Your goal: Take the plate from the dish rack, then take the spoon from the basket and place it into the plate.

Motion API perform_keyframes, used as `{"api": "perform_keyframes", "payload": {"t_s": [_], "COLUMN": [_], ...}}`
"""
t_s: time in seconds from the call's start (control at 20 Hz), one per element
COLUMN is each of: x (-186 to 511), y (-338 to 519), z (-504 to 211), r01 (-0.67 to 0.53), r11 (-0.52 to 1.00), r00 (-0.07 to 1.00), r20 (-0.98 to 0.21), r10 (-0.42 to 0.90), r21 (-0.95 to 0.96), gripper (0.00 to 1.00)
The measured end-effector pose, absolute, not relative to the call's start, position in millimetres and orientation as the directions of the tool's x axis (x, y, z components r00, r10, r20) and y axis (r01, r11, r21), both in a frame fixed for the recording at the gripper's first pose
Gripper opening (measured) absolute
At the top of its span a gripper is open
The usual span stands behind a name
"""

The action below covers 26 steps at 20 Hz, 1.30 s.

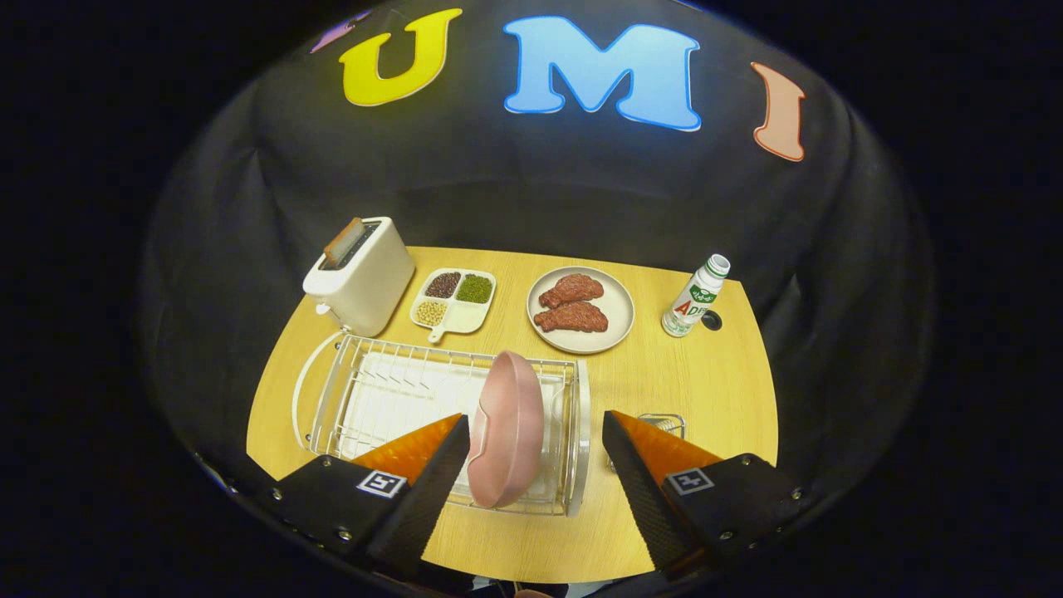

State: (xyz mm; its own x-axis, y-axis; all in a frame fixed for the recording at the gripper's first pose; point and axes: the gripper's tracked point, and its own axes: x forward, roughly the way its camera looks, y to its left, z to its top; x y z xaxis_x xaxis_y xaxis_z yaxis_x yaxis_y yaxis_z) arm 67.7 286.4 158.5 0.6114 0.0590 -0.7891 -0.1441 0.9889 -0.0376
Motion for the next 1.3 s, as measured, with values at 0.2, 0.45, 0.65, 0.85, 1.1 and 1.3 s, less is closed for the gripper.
{"api": "perform_keyframes", "payload": {"t_s": [0.2, 0.45, 0.65, 0.85, 1.1, 1.3], "x": [78, 91, 85, 86, 86, 85], "y": [283, 274, 270, 277, 280, 281], "z": [132, 108, 97, 96, 105, 120], "r01": [-0.114, -0.088, -0.043, -0.046, -0.052, -0.067], "r11": [0.987, 0.968, 0.956, 0.945, 0.934, 0.916], "r00": [0.537, 0.487, 0.446, 0.430, 0.420, 0.414], "r20": [-0.843, -0.858, -0.862, -0.860, -0.856, -0.846], "r10": [-0.034, -0.162, -0.240, -0.274, -0.301, -0.336], "r21": [-0.112, -0.233, -0.289, -0.324, -0.354, -0.396], "gripper": [0.97, 0.75, 0.41, 0.11, 0.05, 0.05]}}
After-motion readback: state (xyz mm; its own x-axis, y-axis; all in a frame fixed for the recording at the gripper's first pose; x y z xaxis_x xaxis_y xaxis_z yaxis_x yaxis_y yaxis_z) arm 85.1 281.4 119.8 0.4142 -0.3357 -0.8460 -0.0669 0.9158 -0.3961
